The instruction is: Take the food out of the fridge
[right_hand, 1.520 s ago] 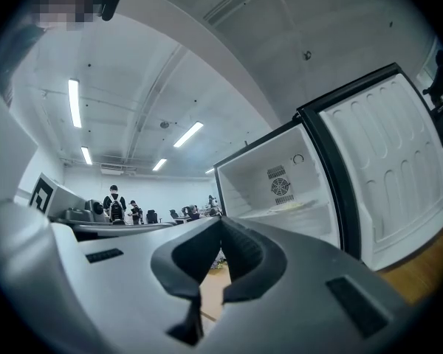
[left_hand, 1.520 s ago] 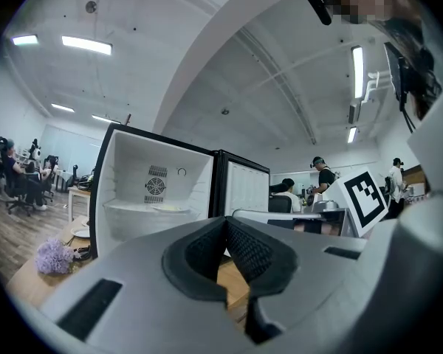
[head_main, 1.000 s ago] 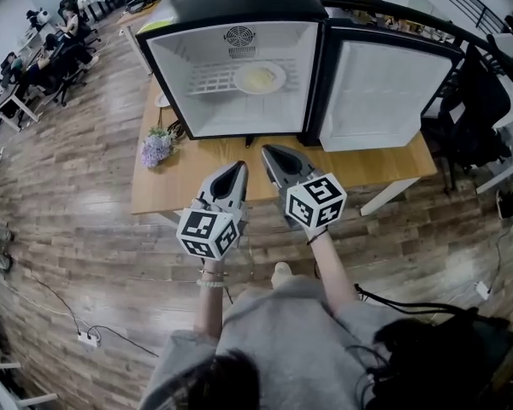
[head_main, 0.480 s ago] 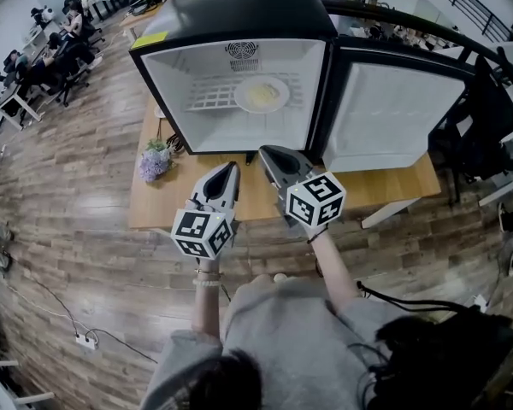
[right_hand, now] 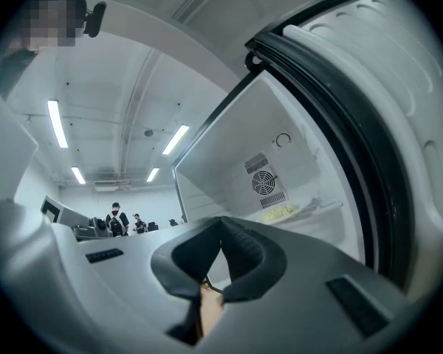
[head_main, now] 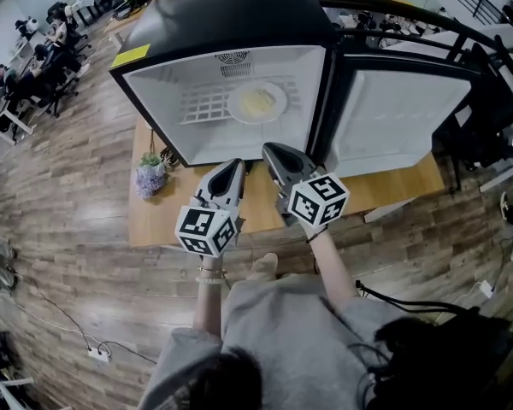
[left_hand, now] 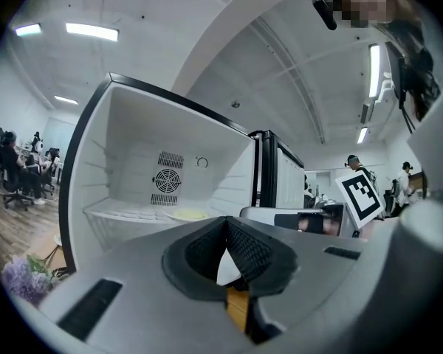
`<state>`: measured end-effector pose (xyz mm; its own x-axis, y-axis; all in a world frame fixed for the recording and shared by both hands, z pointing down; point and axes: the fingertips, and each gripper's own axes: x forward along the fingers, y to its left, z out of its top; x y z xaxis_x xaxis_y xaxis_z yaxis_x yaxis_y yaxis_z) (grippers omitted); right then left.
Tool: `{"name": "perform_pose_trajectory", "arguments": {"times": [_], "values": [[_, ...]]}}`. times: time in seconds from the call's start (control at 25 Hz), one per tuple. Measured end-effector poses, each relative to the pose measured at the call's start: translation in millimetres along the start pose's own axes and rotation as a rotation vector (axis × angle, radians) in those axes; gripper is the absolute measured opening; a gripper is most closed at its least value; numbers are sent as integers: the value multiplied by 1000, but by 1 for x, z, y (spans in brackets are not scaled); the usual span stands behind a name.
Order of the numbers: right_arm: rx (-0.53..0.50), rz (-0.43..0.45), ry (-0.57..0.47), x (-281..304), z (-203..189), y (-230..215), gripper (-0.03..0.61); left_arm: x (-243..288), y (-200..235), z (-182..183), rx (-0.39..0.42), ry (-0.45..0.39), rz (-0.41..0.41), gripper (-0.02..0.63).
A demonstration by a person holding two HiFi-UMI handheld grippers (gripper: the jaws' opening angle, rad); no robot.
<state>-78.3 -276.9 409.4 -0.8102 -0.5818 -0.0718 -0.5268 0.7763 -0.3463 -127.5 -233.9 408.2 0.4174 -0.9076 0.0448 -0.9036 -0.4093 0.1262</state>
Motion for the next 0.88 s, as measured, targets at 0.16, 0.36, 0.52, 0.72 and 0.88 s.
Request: {"name": "perform_pose_trajectory", "arguments": {"times": [0.16,0.36,0.52,0.72,0.88], "values": [[132,-47,-17,10,-1,-17,8,11,11,0,8,24,-35,8],[238,-87,-63,19,-1,-32,8,24,23,-2,13,42,-68,8],[311,-112,-93,22,-1,-39,9,33,26,-2,19,48,-95,8],[401,-146,-104,27,-6,-47,97,39,30,-1,24,53,-119,8],[517,-140,-115,33,-11,-52,122,44,34,-4,25,61,-132,8]]}}
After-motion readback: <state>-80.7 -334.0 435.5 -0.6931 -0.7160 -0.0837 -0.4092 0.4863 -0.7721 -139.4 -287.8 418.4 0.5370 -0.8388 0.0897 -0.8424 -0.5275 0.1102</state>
